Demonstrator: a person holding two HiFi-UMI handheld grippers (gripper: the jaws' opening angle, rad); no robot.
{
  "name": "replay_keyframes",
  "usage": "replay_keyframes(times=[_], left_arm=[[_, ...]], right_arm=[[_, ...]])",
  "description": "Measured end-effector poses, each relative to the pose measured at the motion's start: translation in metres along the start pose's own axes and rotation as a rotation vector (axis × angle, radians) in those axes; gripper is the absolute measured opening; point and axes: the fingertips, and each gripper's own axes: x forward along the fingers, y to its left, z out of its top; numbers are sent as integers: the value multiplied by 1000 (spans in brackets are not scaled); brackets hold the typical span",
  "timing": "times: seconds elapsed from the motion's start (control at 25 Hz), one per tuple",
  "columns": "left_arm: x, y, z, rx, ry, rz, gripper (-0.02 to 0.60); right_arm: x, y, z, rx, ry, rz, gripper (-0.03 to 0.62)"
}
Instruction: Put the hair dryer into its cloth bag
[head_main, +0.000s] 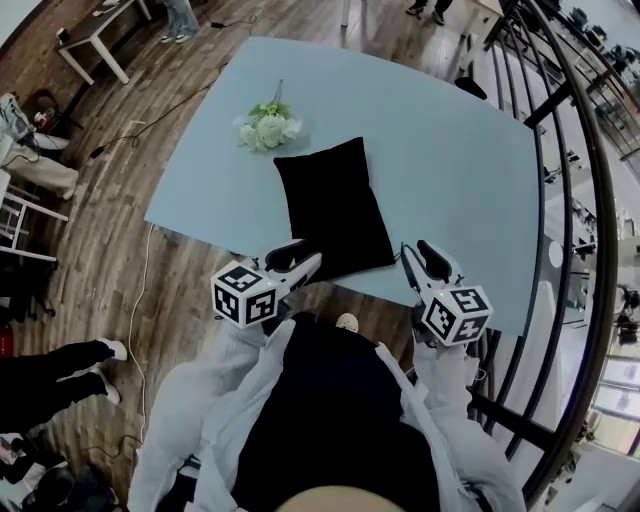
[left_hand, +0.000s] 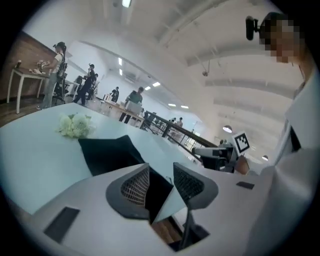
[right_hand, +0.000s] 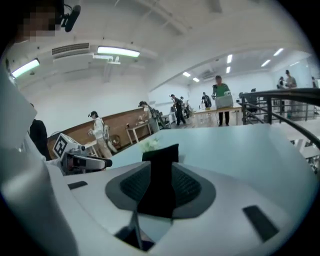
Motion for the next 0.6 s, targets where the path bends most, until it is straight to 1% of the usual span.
replay_keyframes(times=[0.04, 0.12, 0.2, 0.28, 0.32, 0.4, 0.52, 0.6], left_arm=[[2, -3, 17, -8, -48, -12, 161], [5, -10, 49, 1, -137, -27, 127], [9, -17, 75, 60, -200, -19, 78], [13, -23, 90, 142, -236, 10, 49], [14, -26, 95, 180, -248, 27, 34], [15, -32, 99, 237, -264, 57, 23], [15, -37, 98, 291, -260, 90, 17], [14, -36, 93, 309, -245, 102, 17]], right_arm=[[-2, -1, 11, 14, -47, -22, 121], [-6, -4, 30, 29, -128, -82, 51], [-12, -6, 44, 18, -192, -145, 9], [-18, -7, 51, -9, -225, -189, 9], [-21, -6, 52, -20, -231, -200, 8], [-26, -3, 53, -32, -237, -206, 8], [-35, -3, 49, -18, -234, -212, 8], [-40, -6, 43, 10, -231, -222, 8]])
